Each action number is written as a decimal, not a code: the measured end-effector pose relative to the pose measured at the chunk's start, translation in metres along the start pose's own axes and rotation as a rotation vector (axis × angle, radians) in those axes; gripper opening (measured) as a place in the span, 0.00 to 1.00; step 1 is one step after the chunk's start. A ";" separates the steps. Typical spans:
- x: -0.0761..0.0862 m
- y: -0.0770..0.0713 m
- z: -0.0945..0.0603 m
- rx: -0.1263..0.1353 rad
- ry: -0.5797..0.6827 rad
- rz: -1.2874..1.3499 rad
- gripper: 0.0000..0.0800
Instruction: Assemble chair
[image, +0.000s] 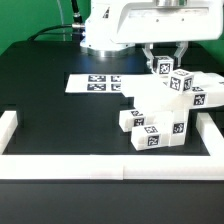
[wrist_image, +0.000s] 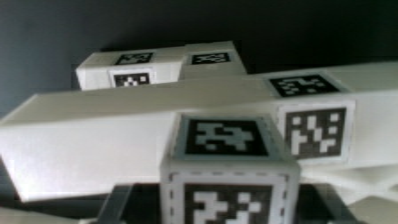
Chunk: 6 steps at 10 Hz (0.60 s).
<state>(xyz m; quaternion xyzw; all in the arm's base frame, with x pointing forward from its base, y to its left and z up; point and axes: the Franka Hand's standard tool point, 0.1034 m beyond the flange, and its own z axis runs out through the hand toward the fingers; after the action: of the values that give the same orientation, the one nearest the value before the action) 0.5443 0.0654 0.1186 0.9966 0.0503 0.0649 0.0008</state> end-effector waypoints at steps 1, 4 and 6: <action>0.000 0.000 0.000 0.000 0.000 0.042 0.36; 0.000 -0.001 0.000 0.007 0.000 0.288 0.36; 0.000 -0.002 0.000 0.010 -0.001 0.441 0.36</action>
Offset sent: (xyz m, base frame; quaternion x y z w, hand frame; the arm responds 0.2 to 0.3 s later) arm 0.0000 0.0000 0.0000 0.0000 0.0000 0.1296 0.9916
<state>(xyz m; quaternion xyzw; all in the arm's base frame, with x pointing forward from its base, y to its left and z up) 0.5440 0.0676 0.1185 0.9835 -0.1686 0.0626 -0.0183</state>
